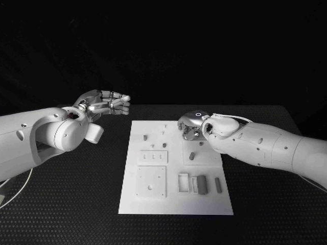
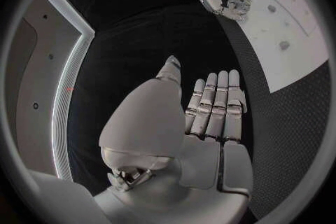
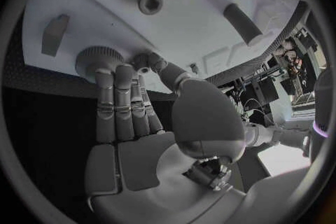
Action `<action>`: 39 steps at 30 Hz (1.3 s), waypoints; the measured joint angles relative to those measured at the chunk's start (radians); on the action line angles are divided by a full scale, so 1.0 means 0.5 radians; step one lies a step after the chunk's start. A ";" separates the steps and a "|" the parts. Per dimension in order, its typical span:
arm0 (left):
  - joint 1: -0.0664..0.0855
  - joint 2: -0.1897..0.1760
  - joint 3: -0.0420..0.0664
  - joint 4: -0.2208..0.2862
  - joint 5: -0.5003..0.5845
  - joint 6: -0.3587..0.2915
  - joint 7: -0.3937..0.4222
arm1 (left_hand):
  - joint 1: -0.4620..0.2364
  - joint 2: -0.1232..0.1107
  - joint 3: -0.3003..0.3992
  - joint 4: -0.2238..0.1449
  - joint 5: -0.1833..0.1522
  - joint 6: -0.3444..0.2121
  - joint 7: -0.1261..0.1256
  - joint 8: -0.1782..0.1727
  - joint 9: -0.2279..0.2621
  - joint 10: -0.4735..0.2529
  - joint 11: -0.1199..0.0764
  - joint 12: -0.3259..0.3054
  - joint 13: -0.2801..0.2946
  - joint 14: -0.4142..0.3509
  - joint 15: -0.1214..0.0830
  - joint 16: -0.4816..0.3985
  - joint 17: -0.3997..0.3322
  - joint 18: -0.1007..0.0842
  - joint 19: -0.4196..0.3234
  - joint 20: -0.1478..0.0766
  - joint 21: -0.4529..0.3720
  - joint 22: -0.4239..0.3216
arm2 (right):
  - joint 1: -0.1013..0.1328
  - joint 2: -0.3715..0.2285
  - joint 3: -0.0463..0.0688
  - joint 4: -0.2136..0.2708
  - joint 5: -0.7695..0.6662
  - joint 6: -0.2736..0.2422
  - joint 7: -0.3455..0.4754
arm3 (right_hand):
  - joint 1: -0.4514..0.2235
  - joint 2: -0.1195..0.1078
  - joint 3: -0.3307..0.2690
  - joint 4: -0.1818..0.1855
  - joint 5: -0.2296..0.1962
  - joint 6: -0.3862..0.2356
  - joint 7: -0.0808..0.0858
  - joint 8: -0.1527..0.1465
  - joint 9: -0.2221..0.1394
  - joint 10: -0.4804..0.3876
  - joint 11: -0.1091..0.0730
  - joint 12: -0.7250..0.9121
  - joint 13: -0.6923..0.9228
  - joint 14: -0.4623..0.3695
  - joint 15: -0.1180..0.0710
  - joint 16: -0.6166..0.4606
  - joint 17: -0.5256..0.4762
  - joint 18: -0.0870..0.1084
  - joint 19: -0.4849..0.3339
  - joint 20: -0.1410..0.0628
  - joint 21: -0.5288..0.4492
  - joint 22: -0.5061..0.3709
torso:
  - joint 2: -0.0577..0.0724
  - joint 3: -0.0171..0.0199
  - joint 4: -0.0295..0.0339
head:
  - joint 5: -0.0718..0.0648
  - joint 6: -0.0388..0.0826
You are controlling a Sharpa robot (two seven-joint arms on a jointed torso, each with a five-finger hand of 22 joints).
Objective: Assemble the parts on the task board
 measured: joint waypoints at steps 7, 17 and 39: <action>0.000 -0.001 0.000 -0.001 0.000 0.000 -0.002 | 0.000 0.000 0.000 0.000 0.000 0.000 0.000 0.000 0.000 0.000 0.000 0.000 0.000 0.000 0.000 0.000 0.000 -0.001 0.000 0.000 0.000 0.000 | -0.001 -0.001 -0.001 -0.002 -0.001 -0.006 -0.002 | -0.030 -0.026 0.037 0.014 0.118 0.000 0.000 0.000 0.001 0.012 -0.007 -0.008 0.009 0.004 -0.003 0.000 -0.009 0.000 0.000 0.000 0.003 0.000 | 0.001 0.0000 0.001 | 0.000 0.001; 0.000 0.007 -0.005 -0.020 -0.001 0.005 -0.005 | 0.000 0.000 0.000 0.000 0.000 0.000 0.000 0.000 -0.001 0.000 0.000 0.000 -0.002 0.000 0.000 0.000 0.000 -0.001 0.000 0.000 0.000 0.000 | -0.003 -0.009 -0.002 0.008 0.018 -0.028 0.004 | -0.181 -0.089 0.000 0.025 0.142 -0.001 -0.022 -0.010 -0.001 -0.025 0.000 -0.024 0.003 -0.012 0.012 0.000 -0.016 0.000 0.000 0.001 0.002 0.000 | 0.003 -0.0002 -0.002 | 0.000 0.002; 0.000 -0.013 -0.006 -0.013 -0.001 0.017 -0.010 | 0.000 0.000 0.000 0.000 -0.008 0.000 0.000 -0.007 -0.002 0.000 0.000 -0.009 -0.002 0.000 0.000 -0.008 0.002 -0.012 0.000 0.000 -0.008 -0.002 | -0.006 -0.098 0.001 0.138 0.015 -0.021 -0.037 | -0.194 -0.102 0.001 0.026 0.142 -0.005 -0.025 -0.010 0.005 -0.053 0.021 -0.031 0.006 -0.015 0.014 0.023 -0.012 0.001 0.027 -0.004 0.013 0.000 | 0.003 -0.0002 -0.002 | -0.002 0.002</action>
